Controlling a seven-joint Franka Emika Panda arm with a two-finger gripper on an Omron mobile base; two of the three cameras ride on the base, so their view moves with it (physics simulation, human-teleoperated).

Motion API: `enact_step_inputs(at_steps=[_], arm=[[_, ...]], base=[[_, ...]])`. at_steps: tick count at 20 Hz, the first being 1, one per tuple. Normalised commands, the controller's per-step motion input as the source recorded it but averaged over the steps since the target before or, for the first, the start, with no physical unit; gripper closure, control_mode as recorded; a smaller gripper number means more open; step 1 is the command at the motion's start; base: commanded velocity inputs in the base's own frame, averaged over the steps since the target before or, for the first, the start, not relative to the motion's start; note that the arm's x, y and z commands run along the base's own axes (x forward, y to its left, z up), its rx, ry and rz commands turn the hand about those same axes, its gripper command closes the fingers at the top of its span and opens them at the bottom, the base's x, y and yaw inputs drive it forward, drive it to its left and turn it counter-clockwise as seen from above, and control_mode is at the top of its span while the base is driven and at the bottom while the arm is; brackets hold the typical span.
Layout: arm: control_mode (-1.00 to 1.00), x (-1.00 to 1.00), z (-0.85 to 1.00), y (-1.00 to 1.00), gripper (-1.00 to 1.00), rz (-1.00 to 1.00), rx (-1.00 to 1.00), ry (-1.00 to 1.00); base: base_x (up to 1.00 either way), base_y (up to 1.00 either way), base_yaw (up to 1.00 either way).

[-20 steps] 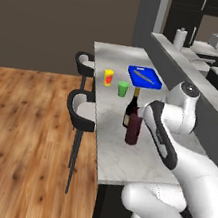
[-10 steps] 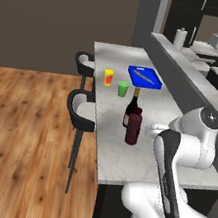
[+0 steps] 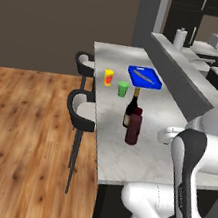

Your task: Place the drinks on the dining counter in a tight cluster.

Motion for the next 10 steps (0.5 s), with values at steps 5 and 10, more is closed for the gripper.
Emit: enact_step_inputs(at_steps=[5,10], arm=[[-1.00,-0.02,0.09,0.02,-1.00,0.00,-0.08,0.08],[-1.00,0.17,-0.09,0.12,-1.00,0.00,-0.13,0.05]], base=[[0.00,0.00,0.00],[0.00,0.00,0.00]])
